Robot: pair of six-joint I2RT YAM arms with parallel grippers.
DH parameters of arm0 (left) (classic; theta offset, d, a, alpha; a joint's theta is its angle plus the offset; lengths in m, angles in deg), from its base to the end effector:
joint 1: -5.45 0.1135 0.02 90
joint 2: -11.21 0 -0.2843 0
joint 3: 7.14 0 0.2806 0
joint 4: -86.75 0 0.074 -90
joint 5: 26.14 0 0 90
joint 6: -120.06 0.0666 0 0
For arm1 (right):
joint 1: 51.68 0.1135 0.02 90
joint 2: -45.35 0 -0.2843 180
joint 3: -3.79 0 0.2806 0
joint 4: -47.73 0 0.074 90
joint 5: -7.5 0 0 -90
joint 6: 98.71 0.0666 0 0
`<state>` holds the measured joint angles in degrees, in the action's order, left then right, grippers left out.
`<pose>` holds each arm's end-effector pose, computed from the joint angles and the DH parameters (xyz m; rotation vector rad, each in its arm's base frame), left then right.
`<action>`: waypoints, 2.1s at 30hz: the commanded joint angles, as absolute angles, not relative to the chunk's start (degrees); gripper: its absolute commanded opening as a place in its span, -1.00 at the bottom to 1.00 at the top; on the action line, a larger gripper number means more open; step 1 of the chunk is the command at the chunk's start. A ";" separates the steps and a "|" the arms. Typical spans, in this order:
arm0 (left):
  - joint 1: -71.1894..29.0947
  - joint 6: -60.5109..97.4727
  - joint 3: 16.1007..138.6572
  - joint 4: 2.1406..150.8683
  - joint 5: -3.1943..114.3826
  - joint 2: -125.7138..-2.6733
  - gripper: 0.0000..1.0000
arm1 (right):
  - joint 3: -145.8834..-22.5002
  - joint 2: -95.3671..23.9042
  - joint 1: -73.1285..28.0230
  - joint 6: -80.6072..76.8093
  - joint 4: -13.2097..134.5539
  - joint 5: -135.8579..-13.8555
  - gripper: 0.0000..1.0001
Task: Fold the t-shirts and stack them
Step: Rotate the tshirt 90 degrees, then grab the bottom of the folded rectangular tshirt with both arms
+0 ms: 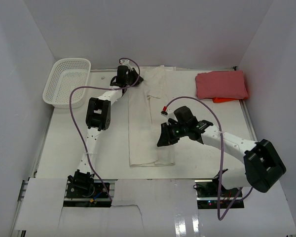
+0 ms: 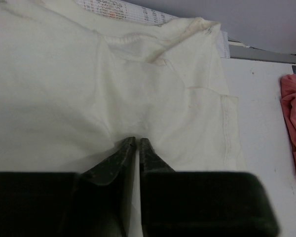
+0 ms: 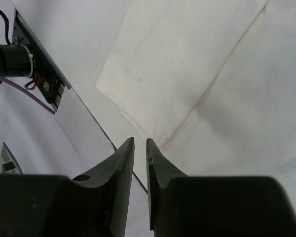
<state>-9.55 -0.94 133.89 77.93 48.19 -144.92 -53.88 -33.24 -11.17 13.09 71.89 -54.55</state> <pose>0.6494 -0.1926 0.0994 -0.1037 2.0566 -0.7810 0.2228 0.2314 0.1979 -0.6613 2.4292 1.0690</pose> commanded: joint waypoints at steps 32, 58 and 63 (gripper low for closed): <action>-23.98 -11.32 43.10 40.75 53.56 -41.53 0.76 | -37.30 -13.01 -20.22 18.88 76.07 -57.27 -0.14; -29.00 -29.00 24.90 47.41 57.00 -40.03 0.41 | -27.98 -14.06 -16.96 26.44 71.24 -62.37 0.16; -29.00 -27.60 25.77 49.53 57.27 -45.10 0.39 | -28.51 -18.80 -16.96 26.35 69.05 -61.58 0.00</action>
